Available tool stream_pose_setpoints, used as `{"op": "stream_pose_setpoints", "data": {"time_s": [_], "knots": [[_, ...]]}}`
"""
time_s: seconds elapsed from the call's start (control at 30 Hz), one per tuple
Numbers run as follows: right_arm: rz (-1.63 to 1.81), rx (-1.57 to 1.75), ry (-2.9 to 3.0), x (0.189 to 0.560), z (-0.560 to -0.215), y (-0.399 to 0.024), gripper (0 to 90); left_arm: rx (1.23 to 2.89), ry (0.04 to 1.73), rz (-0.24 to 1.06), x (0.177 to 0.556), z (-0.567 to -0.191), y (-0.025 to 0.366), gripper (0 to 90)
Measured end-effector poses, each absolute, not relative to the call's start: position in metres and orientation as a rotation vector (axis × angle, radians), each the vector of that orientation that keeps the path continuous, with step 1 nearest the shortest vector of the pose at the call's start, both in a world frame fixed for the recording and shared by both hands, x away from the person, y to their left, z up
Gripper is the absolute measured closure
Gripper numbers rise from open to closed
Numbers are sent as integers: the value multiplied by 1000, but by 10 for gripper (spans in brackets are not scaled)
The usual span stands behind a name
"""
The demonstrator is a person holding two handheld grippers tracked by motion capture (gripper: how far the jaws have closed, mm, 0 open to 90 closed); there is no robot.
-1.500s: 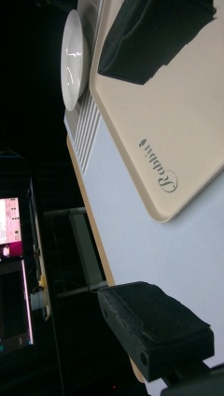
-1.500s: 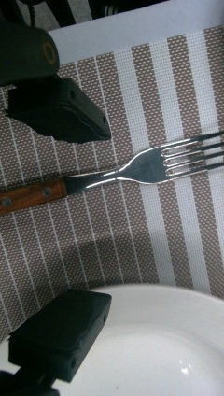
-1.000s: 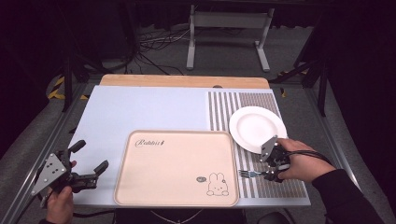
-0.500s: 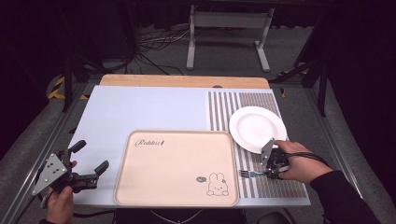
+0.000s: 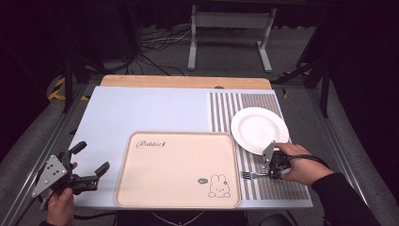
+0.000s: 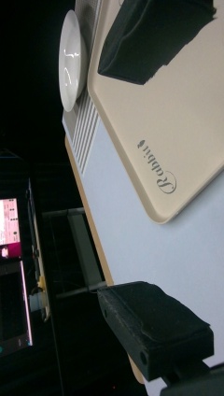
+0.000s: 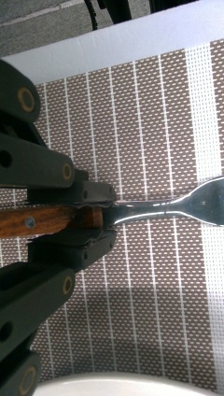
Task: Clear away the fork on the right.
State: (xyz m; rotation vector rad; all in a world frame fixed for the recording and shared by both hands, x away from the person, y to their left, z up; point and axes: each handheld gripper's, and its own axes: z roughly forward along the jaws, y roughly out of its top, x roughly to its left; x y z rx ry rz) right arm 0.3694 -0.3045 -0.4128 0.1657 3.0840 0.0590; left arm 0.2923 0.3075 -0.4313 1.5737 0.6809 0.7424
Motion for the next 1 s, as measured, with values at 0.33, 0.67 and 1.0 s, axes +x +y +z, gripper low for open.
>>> {"op": "stream_pose_setpoints", "data": {"time_s": [0.33, 0.67, 1.0], "knots": [[68, 152, 3087, 368, -413, -305, 776, 1572, 685, 740, 292, -431, 308, 2], [147, 183, 3060, 369, -400, -308, 781, 1572, 688, 739, 292, -431, 308, 2], [195, 159, 2994, 368, -370, -301, 781, 1569, 694, 738, 292, -431, 308, 2]]}}
